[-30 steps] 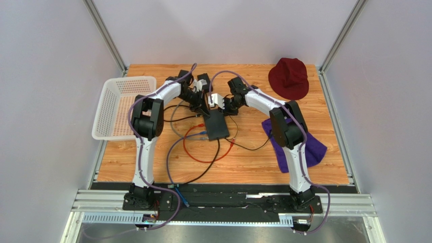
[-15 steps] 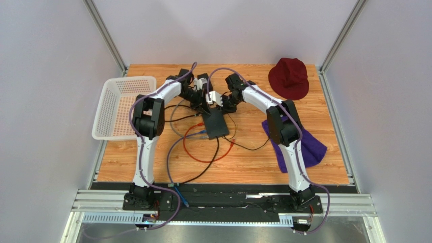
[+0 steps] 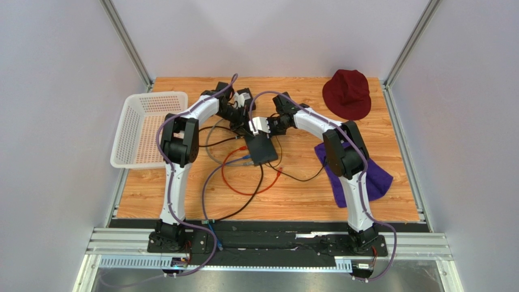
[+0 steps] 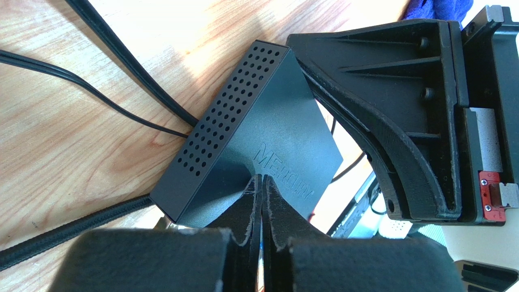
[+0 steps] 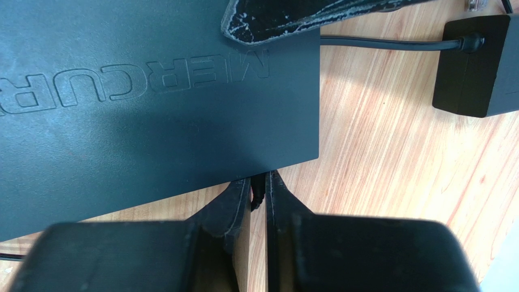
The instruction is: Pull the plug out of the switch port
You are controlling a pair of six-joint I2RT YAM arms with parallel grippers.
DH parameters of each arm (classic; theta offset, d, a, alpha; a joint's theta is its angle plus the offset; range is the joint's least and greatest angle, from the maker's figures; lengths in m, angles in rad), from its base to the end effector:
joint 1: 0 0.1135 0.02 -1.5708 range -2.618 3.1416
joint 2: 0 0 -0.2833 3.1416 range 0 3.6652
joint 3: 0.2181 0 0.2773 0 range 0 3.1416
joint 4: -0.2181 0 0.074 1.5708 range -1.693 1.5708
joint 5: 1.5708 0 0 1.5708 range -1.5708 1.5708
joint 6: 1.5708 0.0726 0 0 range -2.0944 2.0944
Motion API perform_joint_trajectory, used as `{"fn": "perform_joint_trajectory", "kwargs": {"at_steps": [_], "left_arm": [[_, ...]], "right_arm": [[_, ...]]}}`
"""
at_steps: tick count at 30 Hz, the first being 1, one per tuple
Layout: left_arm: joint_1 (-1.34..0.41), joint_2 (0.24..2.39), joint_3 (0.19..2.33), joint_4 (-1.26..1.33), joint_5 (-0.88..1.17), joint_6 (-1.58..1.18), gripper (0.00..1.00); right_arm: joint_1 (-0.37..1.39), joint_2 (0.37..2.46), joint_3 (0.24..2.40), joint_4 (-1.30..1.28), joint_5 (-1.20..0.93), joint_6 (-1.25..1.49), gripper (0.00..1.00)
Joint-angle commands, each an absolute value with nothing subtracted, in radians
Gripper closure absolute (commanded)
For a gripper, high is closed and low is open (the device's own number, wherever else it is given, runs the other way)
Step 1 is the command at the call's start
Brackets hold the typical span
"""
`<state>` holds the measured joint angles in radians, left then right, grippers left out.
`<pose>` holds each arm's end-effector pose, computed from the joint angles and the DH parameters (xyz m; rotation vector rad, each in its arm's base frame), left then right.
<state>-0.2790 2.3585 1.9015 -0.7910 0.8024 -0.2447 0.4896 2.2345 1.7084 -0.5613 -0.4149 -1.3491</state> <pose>0.4948 -0.1961 0.1297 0.2396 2.7750 -1.2557 0.4487 0.2723 0.1282 -2.0888 1.4278 0.2239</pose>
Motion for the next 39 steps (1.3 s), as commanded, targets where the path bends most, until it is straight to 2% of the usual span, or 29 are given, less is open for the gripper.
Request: {"fn": "perform_joint_trajectory", "kwargs": {"at_steps": [1, 4, 6, 10, 12, 14, 22, 26, 30, 34, 39], "left_arm": [[-0.281, 2.396, 1.905, -0.802, 0.722, -0.216, 1.00], [-0.281, 2.396, 1.902, -0.801, 0.721, -0.216, 1.00], [-0.281, 2.396, 1.901, -0.801, 0.721, -0.218, 1.00], [-0.281, 2.396, 1.904, -0.808, 0.706, -0.215, 1.00], [-0.284, 2.393, 1.904, -0.816, 0.699, -0.210, 1.00], [-0.284, 2.393, 1.901, -0.816, 0.698, -0.210, 1.00], [-0.285, 2.395, 1.904, -0.815, 0.706, -0.207, 1.00], [-0.288, 2.391, 1.896, -0.818, 0.704, -0.198, 1.00], [-0.290, 2.387, 1.891, -0.827, 0.693, -0.198, 1.00], [-0.291, 2.387, 1.894, -0.830, 0.683, -0.195, 1.00], [-0.290, 2.353, 1.879, -0.799, 0.768, -0.178, 1.00]], "right_arm": [[0.466, 2.266, 1.749, -0.569, -0.350, -1.283, 1.00], [0.465, 2.315, 1.913, -0.746, -0.466, -1.154, 1.00], [0.468, 2.329, 1.930, -0.850, -0.482, -1.187, 1.00], [0.477, 2.255, 1.696, -0.636, -0.327, -1.349, 1.00], [0.482, 2.214, 1.509, -0.443, -0.171, -1.550, 1.00], [0.477, 2.200, 1.410, -0.311, -0.124, -1.620, 1.00], [0.480, 2.237, 1.577, -0.525, -0.190, -1.502, 1.00], [0.479, 2.234, 1.505, -0.447, -0.080, -1.637, 1.00], [0.482, 2.232, 1.488, -0.362, -0.003, -1.637, 0.98], [0.476, 2.261, 1.598, -0.463, -0.015, -1.438, 0.99], [0.446, 2.278, 1.743, -0.750, -0.218, -1.229, 0.99]]}}
